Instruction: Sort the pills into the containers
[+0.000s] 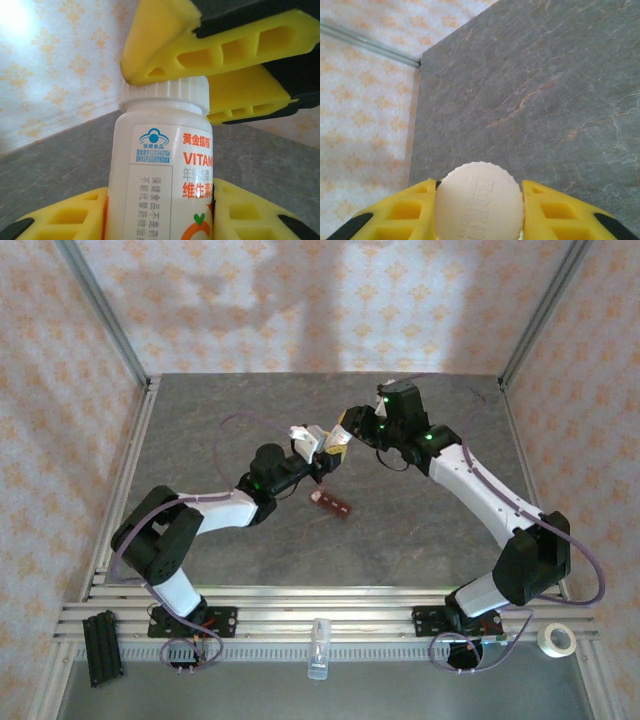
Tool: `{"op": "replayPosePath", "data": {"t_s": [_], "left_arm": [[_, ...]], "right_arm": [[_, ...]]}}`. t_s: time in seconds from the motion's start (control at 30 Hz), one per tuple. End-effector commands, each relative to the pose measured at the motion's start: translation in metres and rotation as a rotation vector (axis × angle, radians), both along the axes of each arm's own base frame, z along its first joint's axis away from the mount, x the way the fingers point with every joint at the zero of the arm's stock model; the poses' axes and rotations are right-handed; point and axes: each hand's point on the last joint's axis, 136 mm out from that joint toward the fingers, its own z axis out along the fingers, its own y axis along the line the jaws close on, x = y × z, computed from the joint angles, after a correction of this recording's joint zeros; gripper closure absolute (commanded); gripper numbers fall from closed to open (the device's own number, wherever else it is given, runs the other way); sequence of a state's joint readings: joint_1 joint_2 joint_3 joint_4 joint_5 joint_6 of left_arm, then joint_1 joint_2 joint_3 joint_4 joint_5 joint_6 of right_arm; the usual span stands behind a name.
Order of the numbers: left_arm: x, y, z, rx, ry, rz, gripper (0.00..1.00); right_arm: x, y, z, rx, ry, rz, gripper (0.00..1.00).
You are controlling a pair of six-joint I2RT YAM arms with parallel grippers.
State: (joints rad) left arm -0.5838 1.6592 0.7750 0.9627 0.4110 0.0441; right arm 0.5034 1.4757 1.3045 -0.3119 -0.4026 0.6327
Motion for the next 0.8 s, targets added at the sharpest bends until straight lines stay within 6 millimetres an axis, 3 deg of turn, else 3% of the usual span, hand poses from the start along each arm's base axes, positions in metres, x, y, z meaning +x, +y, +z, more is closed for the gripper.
{"op": "replayPosePath", "data": {"t_s": [0.0,0.13,0.27,0.43,0.63,0.77], "left_arm": [[-0.018,-0.012,0.064,-0.062,-0.22,-0.019,1.0],[-0.012,-0.011,0.06,-0.067,-0.195,-0.001,1.0],[-0.007,-0.007,0.056,-0.073,-0.174,0.013,1.0],[-0.005,-0.004,0.053,-0.095,-0.132,-0.036,1.0],[-0.008,-0.002,0.06,-0.186,-0.08,-0.173,1.0],[-0.013,-0.003,0.064,-0.234,-0.04,-0.265,1.0]], "right_arm": [[-0.013,0.017,-0.009,0.028,0.043,-0.006,0.68],[-0.013,0.014,-0.001,0.001,0.029,-0.002,0.62],[-0.01,0.005,0.026,0.001,-0.023,0.017,0.39],[-0.014,-0.006,0.069,-0.004,-0.107,0.099,0.19],[-0.016,-0.024,0.077,-0.143,-0.165,0.199,0.18],[-0.025,-0.024,0.082,-0.212,-0.286,0.332,0.25]]}}
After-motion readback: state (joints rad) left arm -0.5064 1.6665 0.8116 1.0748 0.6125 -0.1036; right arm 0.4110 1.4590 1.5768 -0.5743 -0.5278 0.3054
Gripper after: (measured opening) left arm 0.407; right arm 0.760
